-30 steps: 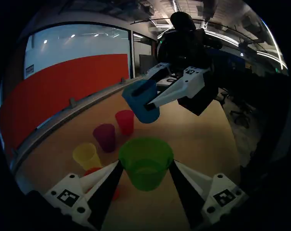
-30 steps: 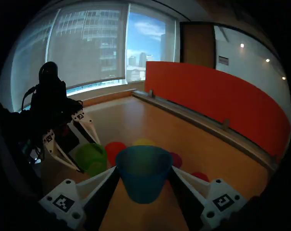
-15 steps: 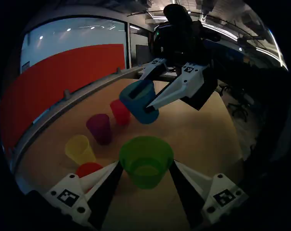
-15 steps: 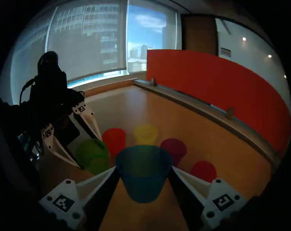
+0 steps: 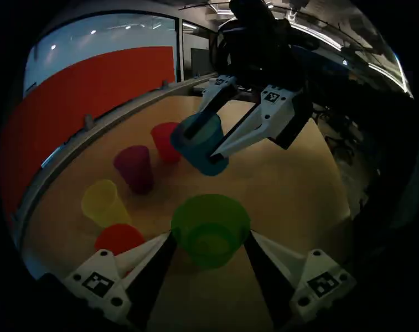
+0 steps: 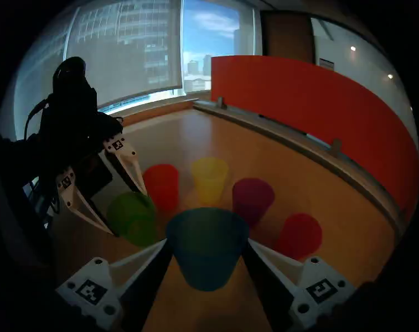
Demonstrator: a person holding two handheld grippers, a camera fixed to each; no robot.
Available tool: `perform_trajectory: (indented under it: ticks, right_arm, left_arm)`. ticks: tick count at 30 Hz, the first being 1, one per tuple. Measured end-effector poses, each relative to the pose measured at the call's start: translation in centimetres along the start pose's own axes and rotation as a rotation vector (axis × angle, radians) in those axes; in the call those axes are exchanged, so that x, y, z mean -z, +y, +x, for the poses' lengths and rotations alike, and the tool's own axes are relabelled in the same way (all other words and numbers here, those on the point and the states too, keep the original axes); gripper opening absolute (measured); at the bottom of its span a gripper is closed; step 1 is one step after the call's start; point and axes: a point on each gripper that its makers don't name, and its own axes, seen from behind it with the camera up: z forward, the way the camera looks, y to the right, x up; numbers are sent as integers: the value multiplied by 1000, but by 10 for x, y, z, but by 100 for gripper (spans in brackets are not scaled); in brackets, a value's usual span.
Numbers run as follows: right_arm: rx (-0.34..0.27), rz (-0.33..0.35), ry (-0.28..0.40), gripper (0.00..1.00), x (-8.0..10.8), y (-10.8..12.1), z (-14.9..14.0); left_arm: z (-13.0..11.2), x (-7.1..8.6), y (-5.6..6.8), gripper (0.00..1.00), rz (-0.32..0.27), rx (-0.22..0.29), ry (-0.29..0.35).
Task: Pour water
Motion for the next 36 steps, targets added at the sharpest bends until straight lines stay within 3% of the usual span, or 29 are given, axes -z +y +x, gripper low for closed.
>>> perform_trajectory:
  ticks: [21,36]
  right_arm:
    - [15,-6,-38,89,-14,5,-17]
    - [25,-13,-48,89,-19,6,-20]
  left_arm:
    - [-14,-11,-2,85,-4,-1,-23]
    - [-21,-9,-2,85,-1,6,-21]
